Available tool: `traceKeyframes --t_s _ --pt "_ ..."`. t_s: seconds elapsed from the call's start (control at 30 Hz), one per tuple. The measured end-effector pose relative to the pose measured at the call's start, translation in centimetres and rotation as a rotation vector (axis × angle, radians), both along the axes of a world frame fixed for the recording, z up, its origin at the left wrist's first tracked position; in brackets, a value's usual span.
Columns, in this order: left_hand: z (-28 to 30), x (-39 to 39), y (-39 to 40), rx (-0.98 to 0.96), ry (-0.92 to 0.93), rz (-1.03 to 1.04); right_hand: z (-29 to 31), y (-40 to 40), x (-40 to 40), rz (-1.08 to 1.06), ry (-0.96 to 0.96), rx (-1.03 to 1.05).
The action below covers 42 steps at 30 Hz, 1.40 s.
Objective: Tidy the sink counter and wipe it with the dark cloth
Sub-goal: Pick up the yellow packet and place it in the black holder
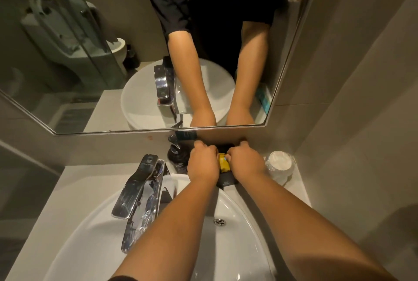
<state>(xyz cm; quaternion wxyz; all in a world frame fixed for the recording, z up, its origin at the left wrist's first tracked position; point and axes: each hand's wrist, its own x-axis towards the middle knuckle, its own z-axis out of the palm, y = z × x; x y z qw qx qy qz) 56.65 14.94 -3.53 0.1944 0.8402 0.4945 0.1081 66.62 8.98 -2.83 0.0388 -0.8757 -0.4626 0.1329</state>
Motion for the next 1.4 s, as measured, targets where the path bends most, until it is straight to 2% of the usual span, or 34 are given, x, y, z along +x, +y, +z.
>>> traceKeyframes --t_s 0.07,0.23,0.3,0.5,0.8,0.97,1.4 --pt "-0.3 0.0 0.0 -0.005 0.014 -0.039 -0.2 0.0 0.1 0.013 0.016 -0.013" --pt "-0.9 -0.3 -0.8 -0.102 -0.025 0.011 0.6 -0.9 1.1 0.029 0.077 -0.116" --pt "-0.8 -0.5 -1.1 -0.053 0.035 -0.092 1.0 -0.9 1.2 0.021 0.077 -0.121" --pt "-0.6 0.0 -0.2 -0.003 0.022 -0.054 0.4 -0.8 0.8 0.022 -0.073 -0.007" --pt "-0.1 0.1 -0.4 0.061 0.055 -0.089 -0.6 -1.2 0.4 0.014 -0.13 0.093" --pt "-0.2 0.1 -0.3 0.05 0.012 -0.074 -0.6 -1.4 0.2 -0.035 -0.117 0.262" --pt "0.1 0.1 -0.2 0.037 0.022 -0.091 -0.5 -1.4 0.3 -0.036 -0.062 0.165"
